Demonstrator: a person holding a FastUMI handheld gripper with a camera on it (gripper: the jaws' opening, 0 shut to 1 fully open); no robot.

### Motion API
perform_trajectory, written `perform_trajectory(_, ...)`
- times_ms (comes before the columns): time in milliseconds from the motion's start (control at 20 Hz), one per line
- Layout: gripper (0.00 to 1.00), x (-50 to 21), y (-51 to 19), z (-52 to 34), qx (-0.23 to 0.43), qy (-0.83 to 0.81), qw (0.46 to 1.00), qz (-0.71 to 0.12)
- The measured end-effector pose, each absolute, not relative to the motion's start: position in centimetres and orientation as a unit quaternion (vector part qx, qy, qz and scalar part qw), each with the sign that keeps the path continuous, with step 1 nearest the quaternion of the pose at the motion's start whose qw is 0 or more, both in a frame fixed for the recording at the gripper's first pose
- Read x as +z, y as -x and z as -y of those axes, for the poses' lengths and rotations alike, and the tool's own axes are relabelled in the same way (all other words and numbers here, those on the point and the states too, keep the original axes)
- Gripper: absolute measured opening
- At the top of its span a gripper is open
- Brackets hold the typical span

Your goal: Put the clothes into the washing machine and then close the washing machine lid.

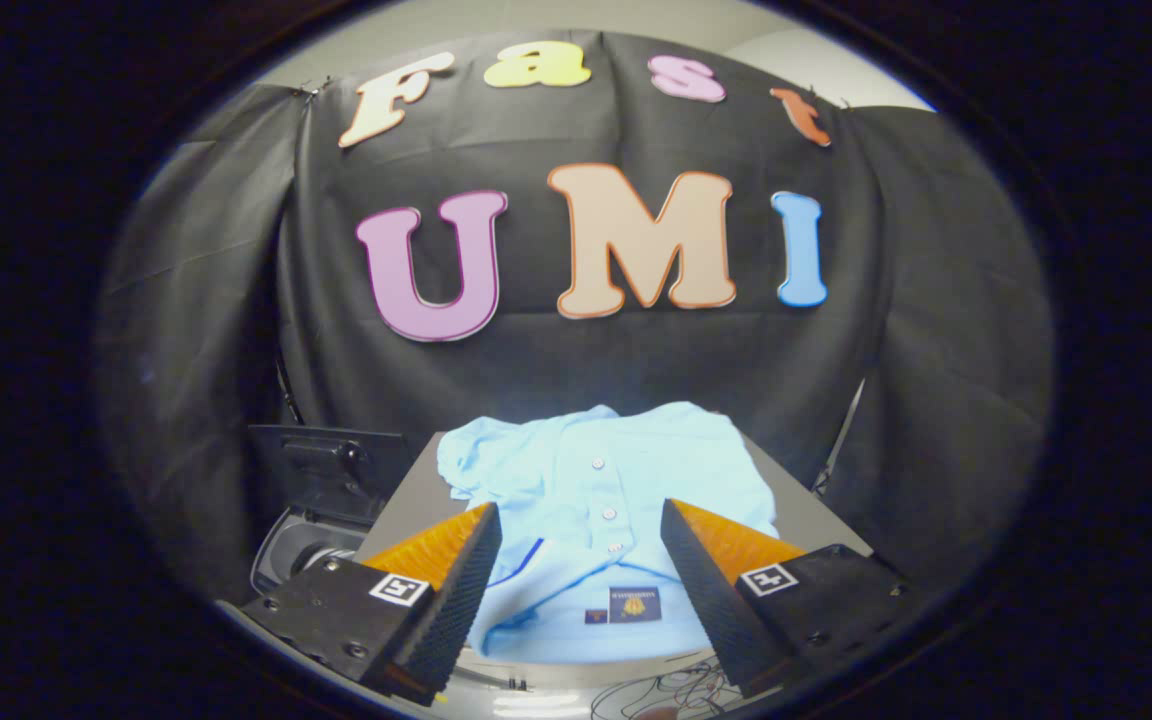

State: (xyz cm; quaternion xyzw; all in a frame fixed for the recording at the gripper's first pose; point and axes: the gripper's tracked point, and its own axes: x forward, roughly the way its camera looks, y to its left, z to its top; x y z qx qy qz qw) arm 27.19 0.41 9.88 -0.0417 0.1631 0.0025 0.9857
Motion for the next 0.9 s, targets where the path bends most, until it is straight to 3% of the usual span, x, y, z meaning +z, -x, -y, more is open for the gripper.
perform_trajectory(350, 0.99, 4.5, -34.5, 1.8, -0.048, 0.058, 0.960, -0.270)
perform_trajectory(400, 0.99, 2.4, -34.5, 1.9, -0.048, 0.060, 0.946, -0.316)
perform_trajectory(500, 1.00, 3.0, -35.6, 1.5, -0.033, 0.048, 0.951, -0.303)
perform_trajectory(800, 0.21, 2.5, -35.3, 1.2, -0.027, 0.049, 0.944, -0.325)
perform_trajectory(900, 0.09, 2.8, -35.6, 1.2, -0.019, 0.000, 0.951, -0.310)
